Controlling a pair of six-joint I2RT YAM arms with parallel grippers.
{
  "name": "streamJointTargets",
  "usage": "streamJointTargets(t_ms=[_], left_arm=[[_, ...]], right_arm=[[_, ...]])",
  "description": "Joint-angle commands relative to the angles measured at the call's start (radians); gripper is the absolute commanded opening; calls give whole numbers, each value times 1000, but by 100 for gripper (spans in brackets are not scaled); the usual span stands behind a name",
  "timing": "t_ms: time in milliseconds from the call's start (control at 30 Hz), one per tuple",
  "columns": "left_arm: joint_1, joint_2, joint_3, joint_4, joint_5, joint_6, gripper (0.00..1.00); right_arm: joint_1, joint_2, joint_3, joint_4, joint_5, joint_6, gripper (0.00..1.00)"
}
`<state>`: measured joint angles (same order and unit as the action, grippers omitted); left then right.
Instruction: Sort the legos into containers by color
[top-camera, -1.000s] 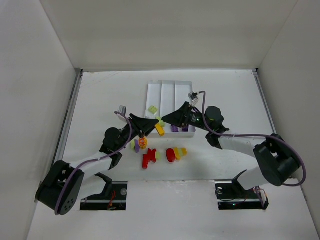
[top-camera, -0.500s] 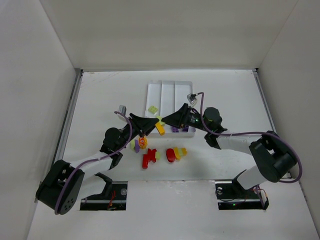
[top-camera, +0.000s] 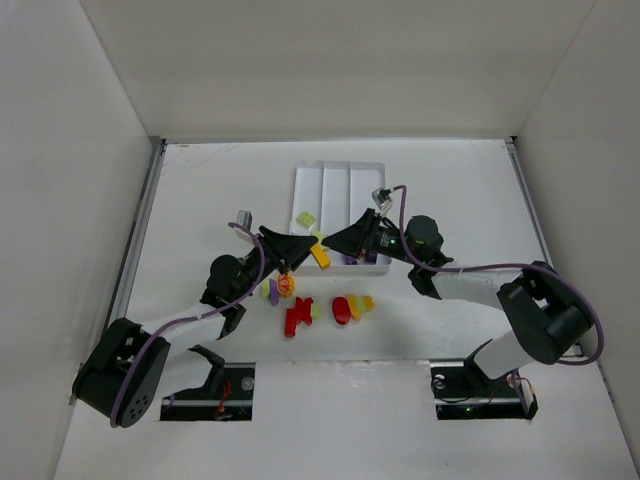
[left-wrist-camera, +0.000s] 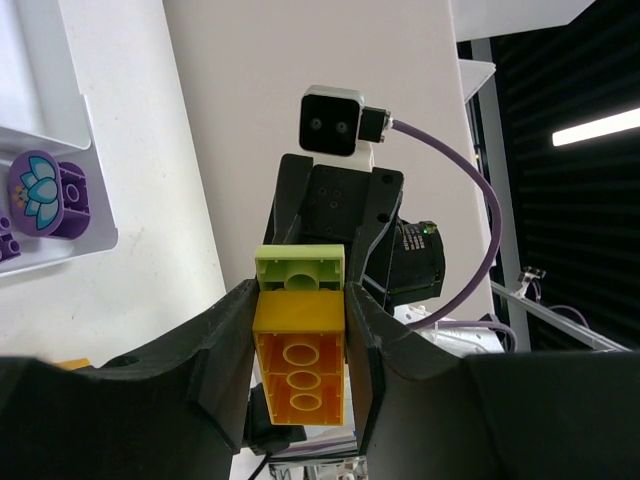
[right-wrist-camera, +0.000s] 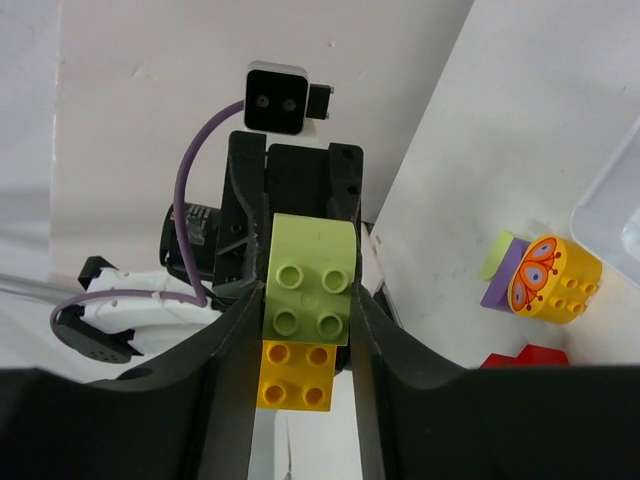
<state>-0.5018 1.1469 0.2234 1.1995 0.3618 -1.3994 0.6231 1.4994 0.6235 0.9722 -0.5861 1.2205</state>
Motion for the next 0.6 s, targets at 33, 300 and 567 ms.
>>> streamJointTargets(t_ms=[33, 300, 567], left_arm=[[10, -24, 10, 64, 5, 10, 17], [22, -33, -9, 52, 17, 26, 19], [30, -38, 5, 3, 25, 46, 32]], right_arm=[[-3, -11, -4, 79, 0, -4, 32], [-47, -16, -8, 69, 31, 1, 30], [-43, 7, 2, 69, 34, 2, 31]])
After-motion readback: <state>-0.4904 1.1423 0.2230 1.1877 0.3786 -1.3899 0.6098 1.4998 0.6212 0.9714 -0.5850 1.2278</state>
